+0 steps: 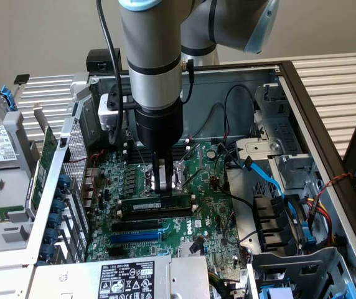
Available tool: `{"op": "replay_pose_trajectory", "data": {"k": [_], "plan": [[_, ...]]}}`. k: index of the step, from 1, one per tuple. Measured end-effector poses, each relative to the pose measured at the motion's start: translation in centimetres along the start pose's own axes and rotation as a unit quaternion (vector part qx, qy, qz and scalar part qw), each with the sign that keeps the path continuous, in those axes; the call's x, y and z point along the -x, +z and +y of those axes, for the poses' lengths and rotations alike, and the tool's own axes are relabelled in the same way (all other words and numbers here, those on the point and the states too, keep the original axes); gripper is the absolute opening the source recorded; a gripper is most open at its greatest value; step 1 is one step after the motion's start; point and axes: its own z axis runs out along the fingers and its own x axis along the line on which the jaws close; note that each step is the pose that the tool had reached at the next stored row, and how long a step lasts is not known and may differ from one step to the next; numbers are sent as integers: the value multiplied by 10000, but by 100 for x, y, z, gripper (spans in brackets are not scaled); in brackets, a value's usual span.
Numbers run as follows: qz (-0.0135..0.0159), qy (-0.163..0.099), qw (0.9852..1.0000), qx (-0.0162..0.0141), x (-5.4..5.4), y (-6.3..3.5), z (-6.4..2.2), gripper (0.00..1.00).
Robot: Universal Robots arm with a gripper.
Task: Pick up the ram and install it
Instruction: 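Insert the ram into the slot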
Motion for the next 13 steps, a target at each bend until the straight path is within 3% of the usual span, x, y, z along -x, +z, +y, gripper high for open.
{"op": "replay_pose_trajectory", "data": {"k": [13], "plan": [[-2,0,10000,-26,1,44,22,13]]}}
